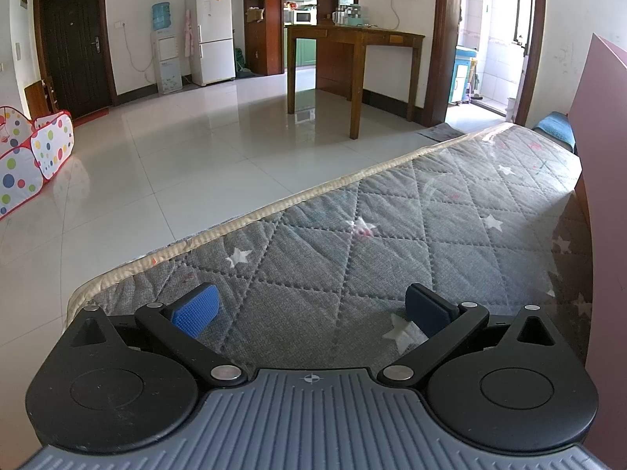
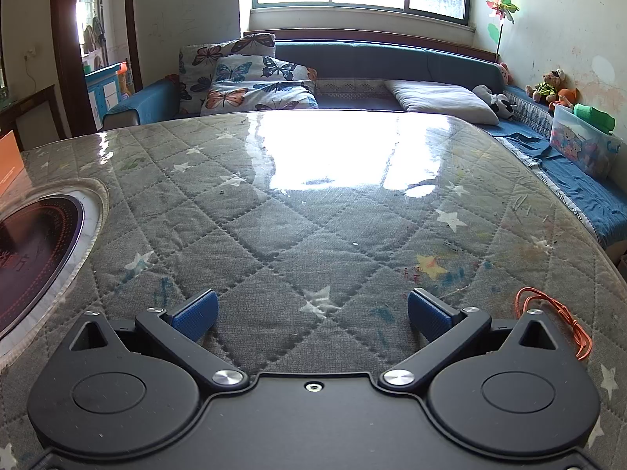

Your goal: Fold shopping bag

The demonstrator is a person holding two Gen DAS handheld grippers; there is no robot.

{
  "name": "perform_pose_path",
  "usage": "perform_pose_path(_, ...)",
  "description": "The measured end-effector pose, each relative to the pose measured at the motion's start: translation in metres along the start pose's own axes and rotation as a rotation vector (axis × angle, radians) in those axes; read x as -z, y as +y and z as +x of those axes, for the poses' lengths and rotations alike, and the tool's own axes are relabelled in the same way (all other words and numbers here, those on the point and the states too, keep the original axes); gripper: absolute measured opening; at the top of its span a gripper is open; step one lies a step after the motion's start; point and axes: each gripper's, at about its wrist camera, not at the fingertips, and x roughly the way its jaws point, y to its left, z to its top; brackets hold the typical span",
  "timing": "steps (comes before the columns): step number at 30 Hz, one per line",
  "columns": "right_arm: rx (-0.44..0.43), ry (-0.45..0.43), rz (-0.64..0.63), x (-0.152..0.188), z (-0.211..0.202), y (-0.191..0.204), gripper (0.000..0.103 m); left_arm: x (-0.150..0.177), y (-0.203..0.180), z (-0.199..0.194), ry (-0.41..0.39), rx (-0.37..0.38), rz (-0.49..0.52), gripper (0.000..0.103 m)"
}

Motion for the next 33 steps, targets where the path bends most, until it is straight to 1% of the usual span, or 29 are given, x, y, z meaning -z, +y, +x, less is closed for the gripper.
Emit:
perform_pose_path(14, 0.004, 0.0, 0.003, 0.0034, -0.0035, 0.0066, 0.103, -0.0014, -0.0002, 0.0025, 0.0, 0.001, -0.001, 0.103)
perform_pose_path(33, 0.006, -0.001, 0.005, 0.0043, -0.0049, 0.0054, 0.103, -0.0007, -0.0011, 0.0007, 0.0, 0.001, -0.001, 0.103)
